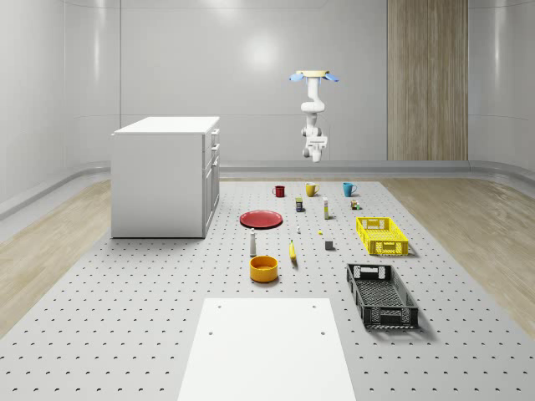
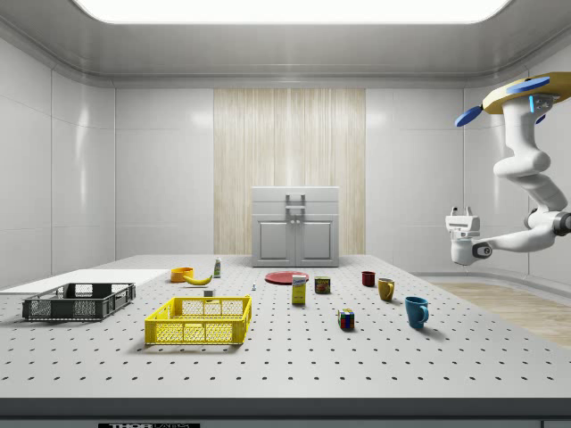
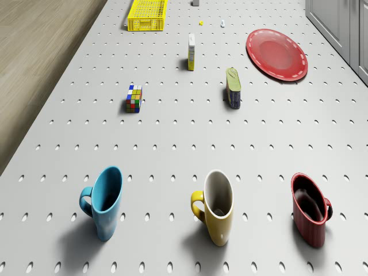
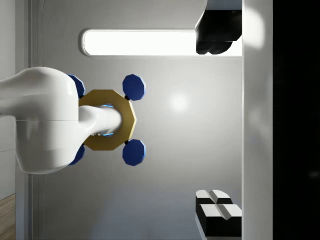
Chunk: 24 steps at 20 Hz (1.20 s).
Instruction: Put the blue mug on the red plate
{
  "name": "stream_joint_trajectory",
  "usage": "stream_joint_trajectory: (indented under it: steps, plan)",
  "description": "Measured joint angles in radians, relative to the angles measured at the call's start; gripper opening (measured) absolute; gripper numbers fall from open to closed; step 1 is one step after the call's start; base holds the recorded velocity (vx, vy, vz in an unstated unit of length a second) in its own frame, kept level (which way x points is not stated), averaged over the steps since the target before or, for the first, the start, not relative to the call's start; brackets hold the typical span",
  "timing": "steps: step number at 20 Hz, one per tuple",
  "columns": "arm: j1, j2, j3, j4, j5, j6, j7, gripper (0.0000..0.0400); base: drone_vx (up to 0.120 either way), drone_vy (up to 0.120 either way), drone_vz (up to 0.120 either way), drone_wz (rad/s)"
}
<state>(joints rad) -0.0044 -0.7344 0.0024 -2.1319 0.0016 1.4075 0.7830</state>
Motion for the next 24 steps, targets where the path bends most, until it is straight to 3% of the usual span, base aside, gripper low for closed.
stream_joint_trajectory:
  steps: [8, 24]
  plan:
    - [-0.002, 0.029, 0.001, 0.076, 0.001, -0.041, -0.001, 0.0400, 0.000, 0.000, 0.000, 0.000]
    - [-0.004, 0.029, 0.003, 0.088, 0.001, -0.041, -0.002, 0.0400, 0.000, 0.000, 0.000, 0.000]
